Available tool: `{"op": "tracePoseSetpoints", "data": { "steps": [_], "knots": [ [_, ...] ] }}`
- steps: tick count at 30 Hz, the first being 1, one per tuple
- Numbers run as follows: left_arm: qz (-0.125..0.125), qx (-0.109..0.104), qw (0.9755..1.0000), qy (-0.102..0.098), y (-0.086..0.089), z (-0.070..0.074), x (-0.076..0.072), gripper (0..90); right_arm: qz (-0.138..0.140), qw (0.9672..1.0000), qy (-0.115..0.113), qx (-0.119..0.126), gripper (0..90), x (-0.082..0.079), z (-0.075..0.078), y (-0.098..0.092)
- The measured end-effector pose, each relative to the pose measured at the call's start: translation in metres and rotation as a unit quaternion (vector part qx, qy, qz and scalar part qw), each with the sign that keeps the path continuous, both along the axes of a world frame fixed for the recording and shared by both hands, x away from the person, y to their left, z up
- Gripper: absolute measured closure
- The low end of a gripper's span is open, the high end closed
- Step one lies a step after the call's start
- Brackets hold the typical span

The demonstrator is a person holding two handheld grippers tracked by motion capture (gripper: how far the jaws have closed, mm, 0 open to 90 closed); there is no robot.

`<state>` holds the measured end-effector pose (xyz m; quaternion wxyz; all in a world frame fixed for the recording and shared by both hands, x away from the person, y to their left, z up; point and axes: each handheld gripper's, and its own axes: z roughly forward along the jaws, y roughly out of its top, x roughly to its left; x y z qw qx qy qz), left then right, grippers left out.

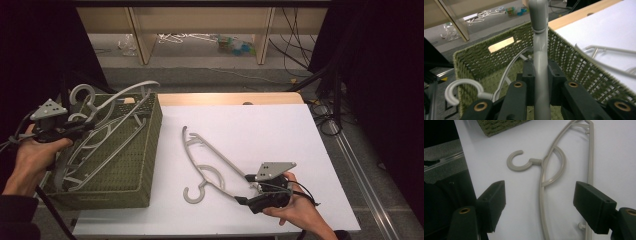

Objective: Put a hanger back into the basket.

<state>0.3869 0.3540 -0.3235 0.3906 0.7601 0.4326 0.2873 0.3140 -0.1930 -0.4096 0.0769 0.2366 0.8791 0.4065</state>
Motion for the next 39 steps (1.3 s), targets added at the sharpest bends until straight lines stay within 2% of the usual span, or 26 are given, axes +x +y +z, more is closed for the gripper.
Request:
{"op": "tracePoseSetpoints", "data": {
  "steps": [2,4,5,10,11,12,13,14,15,16,18,19,20,22,24,26,27,31,32,36,37,38,39],
  "knots": [
    [0.001,0.01,0.9999,0.006,0.003,-0.003,0.0,78.9,-0.001,1.0,0.0,0.0,25.6,0.0,0.0,0.0],
    [0.007,0.008,0.9998,0.015,0.006,-0.008,0.0,78.8,-0.002,1.0,-0.001,-0.001,25.1,0.0,-0.001,0.0],
    [0.009,-0.001,0.9998,0.017,0.006,-0.011,0.001,78.8,-0.002,1.0,-0.001,-0.001,24.7,0.001,-0.001,0.0],
    [0.017,0.006,0.9992,0.036,0.009,-0.017,0.004,78.8,-0.001,1.0,0.003,-0.001,22.7,0.001,-0.002,0.0],
    [0.011,0.028,0.9985,0.046,0.013,-0.016,0.004,78.8,-0.001,1.0,0.003,-0.001,22.3,0.001,-0.002,0.0],
    [0.013,0.027,0.9984,0.047,0.013,-0.017,0.005,78.8,-0.001,1.0,0.002,0.0,22.0,0.001,-0.002,0.0],
    [0.023,0.007,0.9989,0.041,0.011,-0.02,0.006,78.8,-0.001,1.0,0.002,-0.001,22.0,0.001,-0.002,0.0],
    [0.013,0.025,0.9981,0.055,0.017,-0.02,0.007,78.8,-0.001,1.0,0.004,-0.001,22.0,0.001,-0.002,0.001],
    [0.013,0.025,0.9981,0.055,0.017,-0.02,0.007,78.8,-0.001,1.0,0.004,-0.001,22.0,0.001,-0.002,0.001],
    [0.021,0.008,0.9985,0.05,0.016,-0.022,0.009,78.8,0.0,1.0,0.004,-0.001,22.0,0.001,-0.002,0.0],
    [0.029,0.001,0.9983,0.051,0.015,-0.025,0.01,78.8,0.0,1.0,0.004,-0.001,22.1,0.001,-0.002,0.0],
    [0.026,0.005,0.998,0.058,0.015,-0.025,0.011,78.8,0.0,1.0,0.004,-0.002,22.1,0.001,-0.002,0.0],
    [0.014,0.028,0.9972,0.068,0.017,-0.025,0.012,78.8,0.0,1.0,0.002,-0.002,22.1,0.001,-0.002,0.0],
    [0.009,0.03,0.9973,0.066,0.015,-0.028,0.016,78.8,0.001,1.0,0.004,-0.001,22.2,0.001,-0.002,0.0],
    [0.008,0.036,0.996,0.082,0.013,-0.033,0.022,78.8,0.002,1.0,0.003,-0.002,22.4,0.001,-0.002,0.001],
    [0.006,0.039,0.9959,0.081,0.012,-0.036,0.024,78.8,0.002,1.0,0.003,-0.002,22.4,0.001,-0.002,0.001],
    [0.004,0.042,0.9951,0.09,0.011,-0.04,0.027,78.8,0.001,1.0,0.003,-0.002,22.5,0.001,-0.002,0.0],
    [0.006,0.041,0.9946,0.095,0.01,-0.049,0.031,78.7,0.002,1.0,0.002,-0.001,22.5,0.001,-0.002,0.0],
    [0.016,0.031,0.9948,0.096,0.01,-0.052,0.031,78.7,0.002,1.0,0.002,-0.001,22.5,0.001,-0.002,0.0],
    [0.02,0.034,0.9943,0.099,0.014,-0.06,0.035,78.6,0.003,1.0,0.002,-0.002,22.6,0.001,-0.002,0.0],
    [0.038,0.015,0.994,0.101,0.012,-0.063,0.034,78.6,0.004,1.0,0.003,-0.002,22.6,0.001,-0.002,0.0],
    [0.038,0.015,0.994,0.101,0.012,-0.063,0.034,78.5,0.004,1.0,0.003,-0.002,22.6,0.001,-0.002,0.0],
    [0.013,0.04,0.9942,0.099,0.017,-0.062,0.037,78.5,0.003,1.0,0.002,-0.001,22.6,0.001,-0.002,0.0]
  ]
}}
